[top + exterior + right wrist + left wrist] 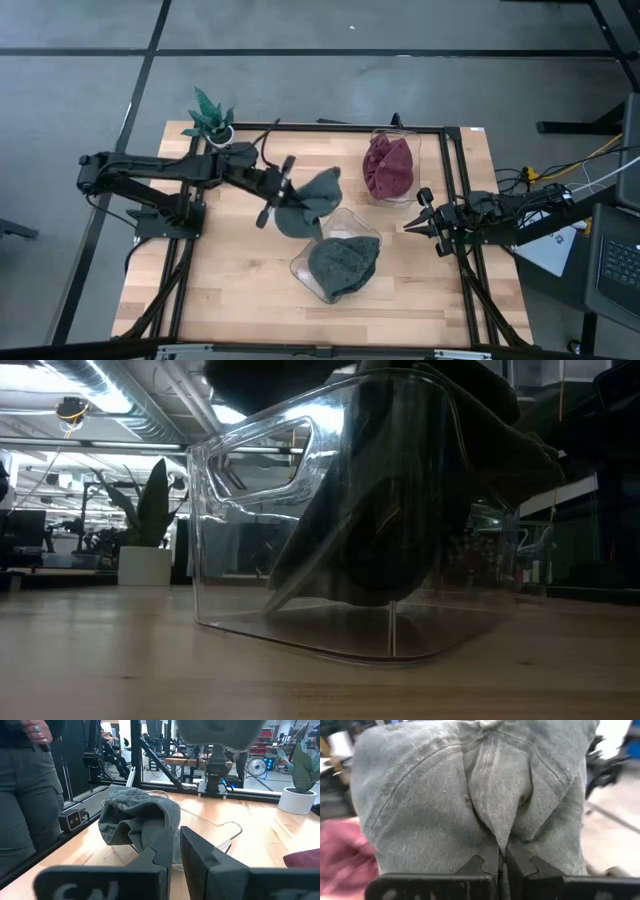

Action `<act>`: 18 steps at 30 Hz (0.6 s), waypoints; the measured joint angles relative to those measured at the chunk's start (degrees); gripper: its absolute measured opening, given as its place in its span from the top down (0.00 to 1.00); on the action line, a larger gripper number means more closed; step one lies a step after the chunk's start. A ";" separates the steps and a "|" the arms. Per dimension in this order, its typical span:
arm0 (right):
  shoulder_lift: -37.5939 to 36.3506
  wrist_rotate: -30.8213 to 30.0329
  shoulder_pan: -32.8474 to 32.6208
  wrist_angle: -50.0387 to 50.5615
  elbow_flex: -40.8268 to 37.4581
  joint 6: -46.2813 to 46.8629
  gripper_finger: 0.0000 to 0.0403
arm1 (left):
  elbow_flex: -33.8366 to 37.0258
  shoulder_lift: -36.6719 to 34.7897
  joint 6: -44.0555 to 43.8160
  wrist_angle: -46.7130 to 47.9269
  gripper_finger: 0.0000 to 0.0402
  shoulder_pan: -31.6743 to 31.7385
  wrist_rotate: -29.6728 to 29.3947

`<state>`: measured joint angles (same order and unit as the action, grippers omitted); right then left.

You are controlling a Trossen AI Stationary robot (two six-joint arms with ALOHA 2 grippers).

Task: Pick & Place hat
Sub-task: Put the black cap into the bottom transparent bin

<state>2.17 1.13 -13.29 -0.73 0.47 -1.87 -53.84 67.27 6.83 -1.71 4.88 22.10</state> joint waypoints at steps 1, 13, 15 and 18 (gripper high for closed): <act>0.00 -0.02 -0.01 -0.02 0.00 0.12 0.91 | 0.00 0.82 -0.72 -1.90 0.99 -0.64 1.01; 0.02 0.00 -0.01 -0.02 0.00 0.09 0.91 | 0.00 15.03 -6.73 -28.14 0.99 -8.24 6.58; 0.02 -0.02 0.01 -0.01 0.00 -0.04 0.91 | 0.00 17.58 -6.73 -31.37 0.99 -9.17 6.55; 0.01 -0.01 -0.01 0.00 0.00 0.10 0.91 | 0.00 20.52 -6.67 -34.87 0.99 -10.27 6.57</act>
<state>2.18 1.11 -13.29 -0.73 0.47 -1.78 -53.84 87.79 0.16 -36.58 -5.39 28.67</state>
